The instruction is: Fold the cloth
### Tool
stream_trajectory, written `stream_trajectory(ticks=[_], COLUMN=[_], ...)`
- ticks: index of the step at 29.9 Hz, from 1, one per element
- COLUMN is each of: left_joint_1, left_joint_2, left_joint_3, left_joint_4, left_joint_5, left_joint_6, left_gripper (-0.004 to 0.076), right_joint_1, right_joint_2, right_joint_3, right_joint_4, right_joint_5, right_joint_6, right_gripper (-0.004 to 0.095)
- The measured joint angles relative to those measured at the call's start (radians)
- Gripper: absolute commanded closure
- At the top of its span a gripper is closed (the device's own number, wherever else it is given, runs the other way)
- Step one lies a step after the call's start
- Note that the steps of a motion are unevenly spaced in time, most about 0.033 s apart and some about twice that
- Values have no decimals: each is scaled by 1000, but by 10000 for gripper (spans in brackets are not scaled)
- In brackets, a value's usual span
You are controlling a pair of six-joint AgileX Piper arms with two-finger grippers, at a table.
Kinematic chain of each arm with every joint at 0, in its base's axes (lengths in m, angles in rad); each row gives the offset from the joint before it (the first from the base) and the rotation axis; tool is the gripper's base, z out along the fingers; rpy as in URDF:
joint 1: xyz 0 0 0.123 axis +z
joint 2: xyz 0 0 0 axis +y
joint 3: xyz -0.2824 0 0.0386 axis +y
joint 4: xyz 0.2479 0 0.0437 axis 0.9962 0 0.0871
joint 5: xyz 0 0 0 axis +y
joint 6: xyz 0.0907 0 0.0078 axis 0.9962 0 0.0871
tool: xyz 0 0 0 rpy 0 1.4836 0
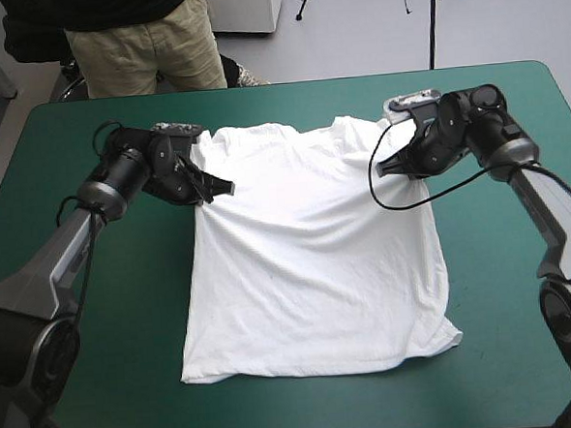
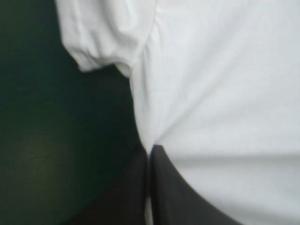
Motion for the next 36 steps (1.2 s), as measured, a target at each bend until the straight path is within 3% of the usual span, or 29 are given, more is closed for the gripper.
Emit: stream_trajectory(ticks=[11,24,29,36], left_joint_1=[0,0,0,0], left_joint_2=[-241,-289,-259,-156], left_joint_3=[-203,-328,-334,-333], left_joint_4=[1,5,66,218], left_joint_5=[32,37,-84,-347], left_joint_6=[17,34,34,-2], left_gripper=[739,739,739,739], right_joint_1=[-1,-1,-1,-2], right_joint_2=[-173,-216,-184,-94], right_joint_3=[-244,-400,-402,-402], right_joint_4=[52,53,-7,-110], right_joint_5=[88,105,-13,-233], right_joint_6=[-11,-11,-11,-11], right_gripper=[925,925,925,925])
